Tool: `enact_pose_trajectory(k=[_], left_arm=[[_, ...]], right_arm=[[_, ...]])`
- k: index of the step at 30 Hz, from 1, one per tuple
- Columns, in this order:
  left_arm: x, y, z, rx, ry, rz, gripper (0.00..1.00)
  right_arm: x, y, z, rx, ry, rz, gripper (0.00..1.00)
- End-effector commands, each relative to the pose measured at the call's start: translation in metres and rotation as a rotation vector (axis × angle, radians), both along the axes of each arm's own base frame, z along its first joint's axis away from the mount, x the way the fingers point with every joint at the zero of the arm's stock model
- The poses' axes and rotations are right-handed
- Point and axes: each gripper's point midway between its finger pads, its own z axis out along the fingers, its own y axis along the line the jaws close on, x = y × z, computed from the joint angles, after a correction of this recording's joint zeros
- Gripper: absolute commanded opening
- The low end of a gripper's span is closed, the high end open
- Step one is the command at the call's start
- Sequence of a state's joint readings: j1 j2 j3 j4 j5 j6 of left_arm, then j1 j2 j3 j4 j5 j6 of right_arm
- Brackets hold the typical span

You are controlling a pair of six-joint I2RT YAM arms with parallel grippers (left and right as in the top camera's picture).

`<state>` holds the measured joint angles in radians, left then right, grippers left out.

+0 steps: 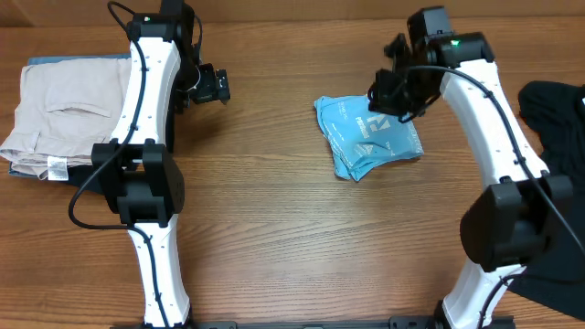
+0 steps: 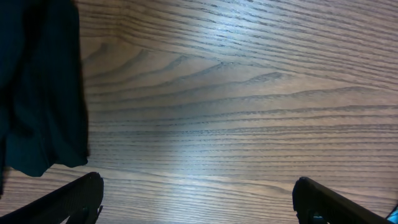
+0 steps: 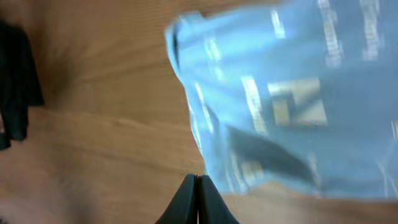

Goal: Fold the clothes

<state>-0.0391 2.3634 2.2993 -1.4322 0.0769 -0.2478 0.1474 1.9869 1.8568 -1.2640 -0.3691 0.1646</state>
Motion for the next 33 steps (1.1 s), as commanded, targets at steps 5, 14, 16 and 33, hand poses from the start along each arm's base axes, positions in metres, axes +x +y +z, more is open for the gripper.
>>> enact_pose_trajectory(k=[5, 14, 16, 33], left_arm=[[0.006, 0.001, 0.017, 0.006, -0.049, -0.015, 1.00], [0.006, 0.001, 0.017, 0.006, -0.049, -0.015, 1.00], [0.006, 0.001, 0.017, 0.006, -0.049, -0.015, 1.00], [0.006, 0.001, 0.017, 0.006, -0.050, -0.015, 1.00]], right_arm=[[-0.046, -0.008, -0.105, -0.069, 0.162, 0.043, 0.04], [-0.074, -0.013, -0.163, -0.071, 0.181, 0.015, 0.04], [-0.051, -0.009, -0.126, -0.066, 0.141, 0.021, 0.04], [-0.100, 0.051, -0.140, -0.012, 0.222, 0.208, 0.04]])
